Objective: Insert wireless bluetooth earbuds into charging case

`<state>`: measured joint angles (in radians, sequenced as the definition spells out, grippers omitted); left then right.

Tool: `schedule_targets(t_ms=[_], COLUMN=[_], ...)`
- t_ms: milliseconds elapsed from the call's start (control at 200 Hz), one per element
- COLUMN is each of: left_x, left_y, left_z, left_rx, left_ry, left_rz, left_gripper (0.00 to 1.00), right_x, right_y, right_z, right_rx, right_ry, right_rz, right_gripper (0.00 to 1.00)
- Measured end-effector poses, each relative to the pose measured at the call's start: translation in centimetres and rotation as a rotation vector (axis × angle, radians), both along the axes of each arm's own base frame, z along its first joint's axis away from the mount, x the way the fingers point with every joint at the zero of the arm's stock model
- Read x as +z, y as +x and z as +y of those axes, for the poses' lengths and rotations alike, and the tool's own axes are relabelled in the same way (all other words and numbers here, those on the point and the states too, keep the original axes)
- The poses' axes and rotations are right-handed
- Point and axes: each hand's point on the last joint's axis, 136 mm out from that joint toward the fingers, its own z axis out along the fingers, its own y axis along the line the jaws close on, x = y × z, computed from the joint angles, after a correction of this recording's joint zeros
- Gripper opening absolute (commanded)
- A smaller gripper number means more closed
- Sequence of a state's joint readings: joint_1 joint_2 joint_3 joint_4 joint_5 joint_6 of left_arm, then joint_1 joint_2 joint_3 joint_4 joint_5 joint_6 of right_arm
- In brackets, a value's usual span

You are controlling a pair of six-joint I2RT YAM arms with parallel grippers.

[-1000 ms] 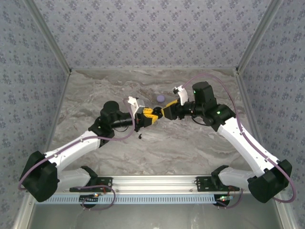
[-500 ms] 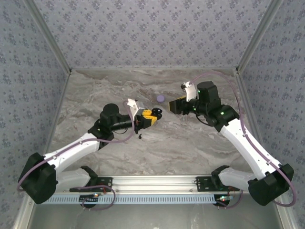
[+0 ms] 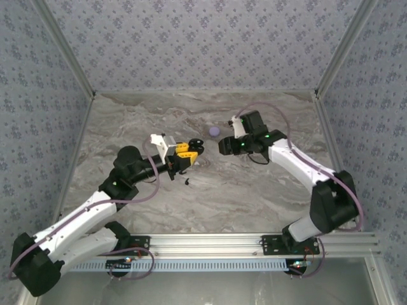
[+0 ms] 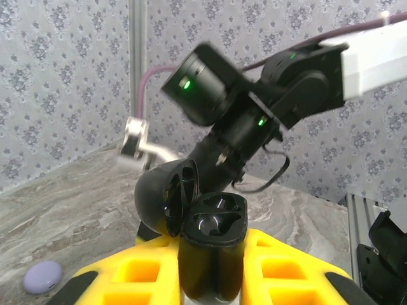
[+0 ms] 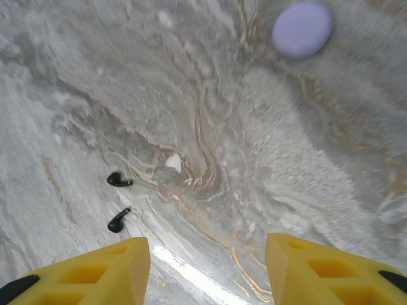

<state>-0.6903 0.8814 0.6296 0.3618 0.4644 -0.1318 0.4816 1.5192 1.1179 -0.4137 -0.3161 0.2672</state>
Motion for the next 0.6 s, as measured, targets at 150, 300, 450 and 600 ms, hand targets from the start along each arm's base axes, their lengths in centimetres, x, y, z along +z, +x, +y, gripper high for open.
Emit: schedule_targets(t_ms=[150,300,450,600], left_x=[0.4,0.1,-0.1,0.2], left_y=[-0.2,-0.5,-0.8,-1.2], left_z=[0.7,1.6,2.2,2.9], left_rx=[0.028,0.055,0.076,0.093], left_ry=[-0.008,-0.011,-0.007,-0.013], left_rz=[0.003,0.013,0.021,0.015], left_gripper=[0.22,0.22,0.22,0.22], right_x=[-3.7,-5.3,-6.3,-7.7], right_y=[-0.5,-1.0,-2.0,-2.9], right_z=[3.2,6.6,9.4,11.9], right_rx=[0.065,0.134,0.200,0.259], right_ry=[-0.027,-0.023,-0.020,-0.027], right_rz=[0.097,0.134,0.159,0.186], right_gripper=[0.50,0.49,0.48,0.47])
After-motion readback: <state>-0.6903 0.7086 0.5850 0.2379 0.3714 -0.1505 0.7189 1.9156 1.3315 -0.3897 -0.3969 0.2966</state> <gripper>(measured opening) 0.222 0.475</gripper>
